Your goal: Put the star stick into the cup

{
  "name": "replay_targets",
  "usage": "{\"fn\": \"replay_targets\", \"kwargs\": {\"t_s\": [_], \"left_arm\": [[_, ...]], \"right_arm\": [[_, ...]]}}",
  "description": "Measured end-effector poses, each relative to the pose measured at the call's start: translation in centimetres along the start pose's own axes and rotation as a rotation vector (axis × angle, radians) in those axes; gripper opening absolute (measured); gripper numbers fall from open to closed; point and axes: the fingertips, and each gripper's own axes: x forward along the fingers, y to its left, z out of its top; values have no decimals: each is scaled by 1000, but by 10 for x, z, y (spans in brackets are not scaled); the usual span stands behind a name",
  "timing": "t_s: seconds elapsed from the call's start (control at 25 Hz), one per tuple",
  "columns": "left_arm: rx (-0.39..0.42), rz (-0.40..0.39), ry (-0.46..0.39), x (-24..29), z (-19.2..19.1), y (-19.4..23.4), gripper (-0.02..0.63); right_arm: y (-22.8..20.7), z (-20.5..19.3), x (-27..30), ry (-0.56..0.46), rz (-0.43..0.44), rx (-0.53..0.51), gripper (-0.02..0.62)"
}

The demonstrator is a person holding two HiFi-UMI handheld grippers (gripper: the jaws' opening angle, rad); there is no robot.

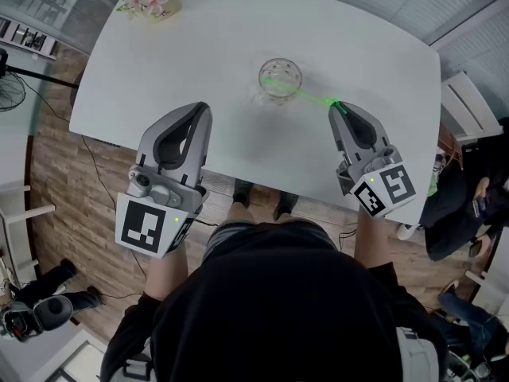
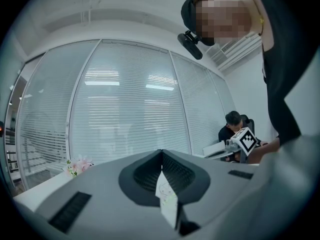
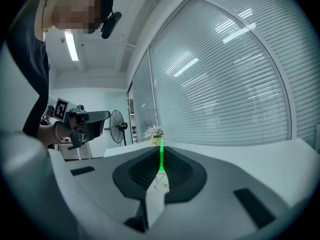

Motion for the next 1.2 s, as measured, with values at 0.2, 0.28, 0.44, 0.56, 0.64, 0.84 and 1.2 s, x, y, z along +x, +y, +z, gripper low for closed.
{"fn": "replay_targets", "kwargs": {"t_s": [0.2, 0.28, 0.44, 0.56, 0.64, 0.84, 1.2], "left_arm": [[4, 1, 19, 0, -4, -1, 11], [-3, -4, 11, 2, -3, -2, 11], [-1, -6, 6, 2, -1, -2, 11], [9, -1, 18, 0, -2, -1, 11], [4, -5, 9, -1, 0, 0, 11], [7, -16, 9, 1, 0, 3, 11], [19, -58, 11, 8, 1, 6, 11]], "right_arm": [[-1, -2, -1, 4, -7, 6, 25], [-2, -2, -1, 2, -10, 16, 26], [-5, -5, 0, 11, -26, 14, 34], [-5, -3, -2, 0, -30, 15, 63], [-4, -1, -1, -6, -26, 17, 80], [-6, 3, -1, -20, -46, 15, 110], [-6, 16, -8, -55, -93, 6, 141]]}}
